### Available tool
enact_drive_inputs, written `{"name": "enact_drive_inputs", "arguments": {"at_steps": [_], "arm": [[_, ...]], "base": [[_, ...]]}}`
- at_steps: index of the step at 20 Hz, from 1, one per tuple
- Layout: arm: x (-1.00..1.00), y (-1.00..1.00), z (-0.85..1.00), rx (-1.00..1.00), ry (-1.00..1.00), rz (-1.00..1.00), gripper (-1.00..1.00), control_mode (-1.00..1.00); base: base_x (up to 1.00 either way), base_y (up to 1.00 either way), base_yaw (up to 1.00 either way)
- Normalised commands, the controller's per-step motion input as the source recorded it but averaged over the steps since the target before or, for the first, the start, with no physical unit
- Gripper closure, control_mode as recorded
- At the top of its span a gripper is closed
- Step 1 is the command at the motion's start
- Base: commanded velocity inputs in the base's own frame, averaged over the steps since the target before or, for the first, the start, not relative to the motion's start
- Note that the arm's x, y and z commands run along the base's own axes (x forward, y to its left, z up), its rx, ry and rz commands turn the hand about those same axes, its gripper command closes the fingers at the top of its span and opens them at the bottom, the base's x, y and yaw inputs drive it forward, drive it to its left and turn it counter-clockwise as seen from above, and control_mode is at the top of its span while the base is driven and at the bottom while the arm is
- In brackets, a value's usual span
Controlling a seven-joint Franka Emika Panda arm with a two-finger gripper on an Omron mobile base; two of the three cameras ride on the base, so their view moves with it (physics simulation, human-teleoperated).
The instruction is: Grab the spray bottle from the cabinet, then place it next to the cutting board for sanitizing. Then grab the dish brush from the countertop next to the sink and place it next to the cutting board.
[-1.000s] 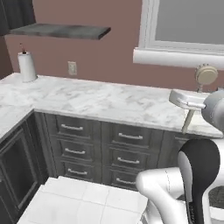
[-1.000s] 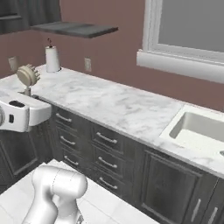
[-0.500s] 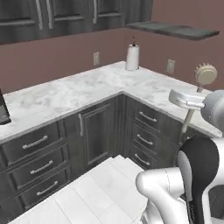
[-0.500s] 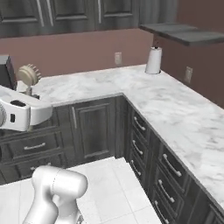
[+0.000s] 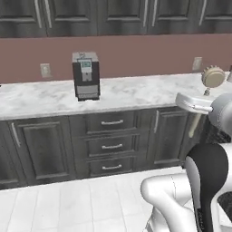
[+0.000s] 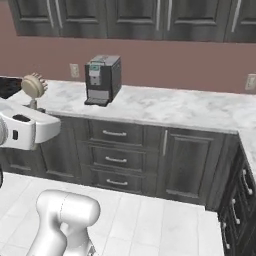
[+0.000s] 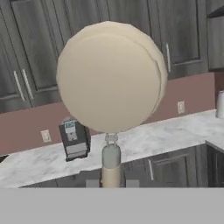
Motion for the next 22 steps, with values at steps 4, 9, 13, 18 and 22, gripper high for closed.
{"name": "enact_drive_inputs", "arguments": {"at_steps": [4,9,13,18,22], "arm": [[0.00,0.00,0.00,0.00,0.00,0.00,1.00,1.00],[0.00,0.00,0.00,0.00,0.00,0.00,1.00,1.00],[0.00,0.00,0.00,0.00,0.00,0.00,1.00,1.00],[0.00,0.00,0.00,0.00,0.00,0.00,1.00,1.00],[0.00,0.00,0.00,0.00,0.00,0.00,1.00,1.00]], "base": [[-0.21,0.47,0.60],[0.42,0.98,0.26],[0.60,1.00,0.08],[0.88,1.00,0.09],[1.00,1.00,0.07]]}}
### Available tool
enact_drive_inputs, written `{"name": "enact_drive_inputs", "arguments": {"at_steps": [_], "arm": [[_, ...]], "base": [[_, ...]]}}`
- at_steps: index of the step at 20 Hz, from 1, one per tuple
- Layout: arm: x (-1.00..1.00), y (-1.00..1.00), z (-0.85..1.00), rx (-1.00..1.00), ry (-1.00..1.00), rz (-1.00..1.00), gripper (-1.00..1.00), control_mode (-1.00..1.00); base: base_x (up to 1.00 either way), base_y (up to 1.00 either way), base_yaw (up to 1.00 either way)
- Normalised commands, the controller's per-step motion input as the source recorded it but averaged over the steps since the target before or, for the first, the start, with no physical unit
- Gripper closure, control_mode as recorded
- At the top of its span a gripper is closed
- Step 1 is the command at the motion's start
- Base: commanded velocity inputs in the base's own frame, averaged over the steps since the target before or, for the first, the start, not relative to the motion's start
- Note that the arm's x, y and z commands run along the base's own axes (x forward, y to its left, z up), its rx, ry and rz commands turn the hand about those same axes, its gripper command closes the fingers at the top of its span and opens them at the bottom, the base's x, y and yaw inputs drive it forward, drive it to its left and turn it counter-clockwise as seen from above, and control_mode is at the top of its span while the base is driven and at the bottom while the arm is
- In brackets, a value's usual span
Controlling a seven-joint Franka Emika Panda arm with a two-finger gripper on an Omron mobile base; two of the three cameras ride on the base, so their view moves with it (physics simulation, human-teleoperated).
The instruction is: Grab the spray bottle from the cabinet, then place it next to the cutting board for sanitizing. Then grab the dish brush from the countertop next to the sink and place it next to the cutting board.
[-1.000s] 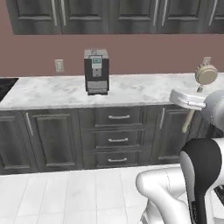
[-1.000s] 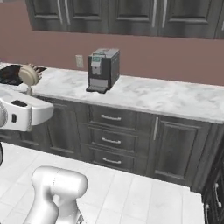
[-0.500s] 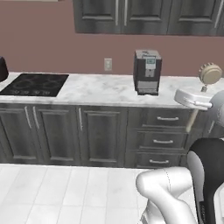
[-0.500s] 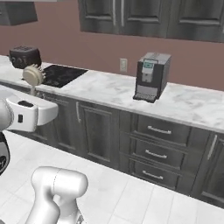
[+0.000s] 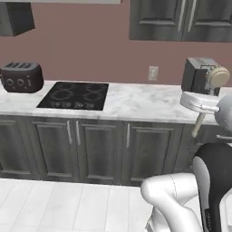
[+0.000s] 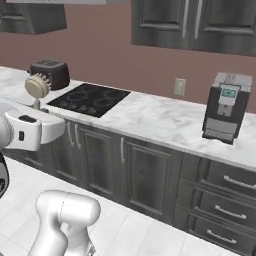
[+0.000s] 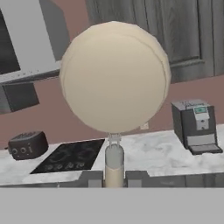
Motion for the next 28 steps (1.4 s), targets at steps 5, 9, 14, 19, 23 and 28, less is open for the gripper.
{"name": "enact_drive_inputs", "arguments": {"at_steps": [5,9,14,19,23,28], "arm": [[0.00,0.00,0.00,0.00,0.00,0.00,1.00,1.00],[0.00,0.00,0.00,0.00,0.00,0.00,1.00,1.00],[0.00,0.00,0.00,0.00,0.00,0.00,1.00,1.00],[0.00,0.00,0.00,0.00,0.00,0.00,1.00,1.00],[0.00,0.00,0.00,0.00,0.00,0.00,1.00,1.00],[0.00,0.00,0.00,0.00,0.00,0.00,1.00,1.00]], "base": [[1.00,1.00,0.02],[0.94,1.00,0.00],[0.92,1.00,0.00],[0.60,1.00,0.00],[0.20,1.00,-0.02],[-0.01,1.00,-0.03]]}}
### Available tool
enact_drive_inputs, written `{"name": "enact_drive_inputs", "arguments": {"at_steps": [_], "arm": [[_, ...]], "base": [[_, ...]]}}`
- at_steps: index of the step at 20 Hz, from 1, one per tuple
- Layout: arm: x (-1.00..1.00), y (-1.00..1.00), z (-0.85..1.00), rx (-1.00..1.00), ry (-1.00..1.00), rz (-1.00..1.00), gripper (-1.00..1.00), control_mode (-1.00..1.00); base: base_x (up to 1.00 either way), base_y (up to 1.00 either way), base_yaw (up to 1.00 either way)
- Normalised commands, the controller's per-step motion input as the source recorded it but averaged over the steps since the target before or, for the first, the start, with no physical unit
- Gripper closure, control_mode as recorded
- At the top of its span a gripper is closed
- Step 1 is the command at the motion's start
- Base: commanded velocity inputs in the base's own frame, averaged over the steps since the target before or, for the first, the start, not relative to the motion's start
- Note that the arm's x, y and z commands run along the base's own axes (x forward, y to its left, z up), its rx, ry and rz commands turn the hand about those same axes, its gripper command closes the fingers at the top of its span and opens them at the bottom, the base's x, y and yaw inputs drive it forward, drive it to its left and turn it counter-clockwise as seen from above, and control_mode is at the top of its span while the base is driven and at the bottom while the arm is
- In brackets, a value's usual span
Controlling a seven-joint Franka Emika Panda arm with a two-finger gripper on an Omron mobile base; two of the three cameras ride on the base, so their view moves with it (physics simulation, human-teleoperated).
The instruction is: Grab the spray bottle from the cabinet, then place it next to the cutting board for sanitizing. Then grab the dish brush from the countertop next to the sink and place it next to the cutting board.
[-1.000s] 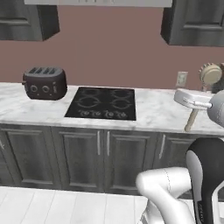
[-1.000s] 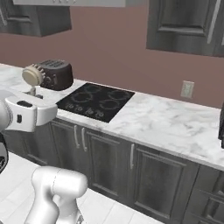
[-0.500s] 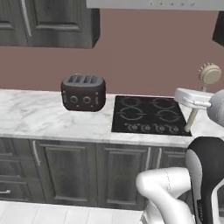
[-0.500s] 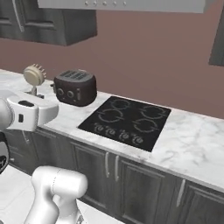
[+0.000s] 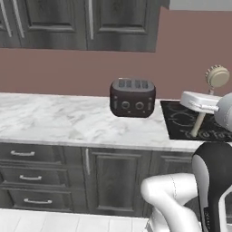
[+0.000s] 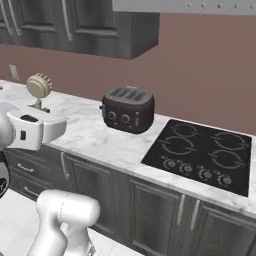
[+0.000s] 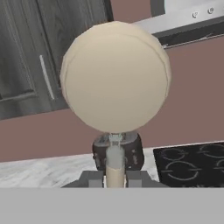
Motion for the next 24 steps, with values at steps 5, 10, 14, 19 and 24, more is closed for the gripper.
{"name": "enact_drive_inputs", "arguments": {"at_steps": [5,10,14,19,24], "arm": [[0.00,0.00,0.00,0.00,0.00,0.00,1.00,1.00],[0.00,0.00,0.00,0.00,0.00,0.00,1.00,1.00],[0.00,0.00,0.00,0.00,0.00,0.00,1.00,1.00],[0.00,0.00,0.00,0.00,0.00,0.00,1.00,1.00],[0.00,0.00,0.00,0.00,0.00,0.00,1.00,1.00]], "base": [[-0.09,1.00,-0.02],[-0.27,1.00,0.00],[-0.29,1.00,-0.01],[-0.05,1.00,-0.05],[0.00,1.00,-0.07]]}}
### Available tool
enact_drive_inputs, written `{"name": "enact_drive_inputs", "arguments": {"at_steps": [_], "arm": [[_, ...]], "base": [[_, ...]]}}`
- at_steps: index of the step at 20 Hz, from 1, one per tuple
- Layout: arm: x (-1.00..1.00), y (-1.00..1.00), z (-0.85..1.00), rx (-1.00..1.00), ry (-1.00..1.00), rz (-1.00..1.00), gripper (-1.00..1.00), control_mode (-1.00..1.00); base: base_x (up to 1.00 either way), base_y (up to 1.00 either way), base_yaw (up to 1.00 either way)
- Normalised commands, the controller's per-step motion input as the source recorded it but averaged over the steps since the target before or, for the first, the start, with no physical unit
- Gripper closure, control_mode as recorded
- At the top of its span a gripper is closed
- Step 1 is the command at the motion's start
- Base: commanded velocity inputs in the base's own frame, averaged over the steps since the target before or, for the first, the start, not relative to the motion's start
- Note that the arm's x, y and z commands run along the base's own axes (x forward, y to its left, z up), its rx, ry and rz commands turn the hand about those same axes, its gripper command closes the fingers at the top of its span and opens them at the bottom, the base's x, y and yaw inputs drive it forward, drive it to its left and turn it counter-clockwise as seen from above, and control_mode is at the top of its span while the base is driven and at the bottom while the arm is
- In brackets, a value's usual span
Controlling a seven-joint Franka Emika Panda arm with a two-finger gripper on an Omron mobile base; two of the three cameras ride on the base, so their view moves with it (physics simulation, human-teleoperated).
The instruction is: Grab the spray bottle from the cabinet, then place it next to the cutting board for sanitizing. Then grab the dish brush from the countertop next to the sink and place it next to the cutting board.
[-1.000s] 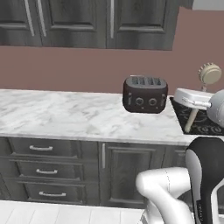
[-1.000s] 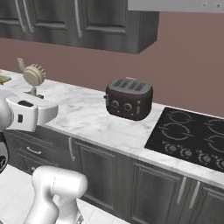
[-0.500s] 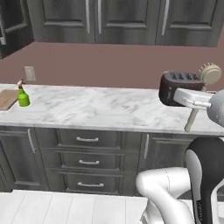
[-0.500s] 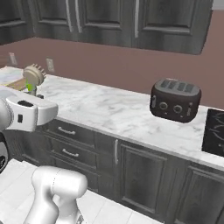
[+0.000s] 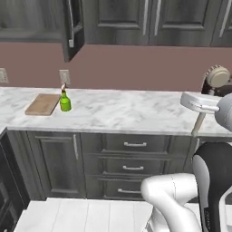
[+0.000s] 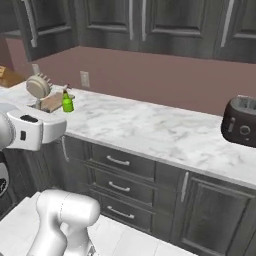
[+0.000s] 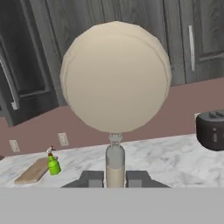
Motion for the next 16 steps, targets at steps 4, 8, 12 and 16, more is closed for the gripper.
{"name": "enact_drive_inputs", "arguments": {"at_steps": [4,8,12,16], "arm": [[0.00,0.00,0.00,0.00,0.00,0.00,1.00,1.00],[0.00,0.00,0.00,0.00,0.00,0.00,1.00,1.00],[0.00,0.00,0.00,0.00,0.00,0.00,1.00,1.00],[0.00,0.00,0.00,0.00,0.00,0.00,1.00,1.00]], "base": [[0.00,1.00,-0.08],[0.00,1.00,-0.07],[0.05,1.00,-0.03],[0.39,1.00,-0.02]]}}
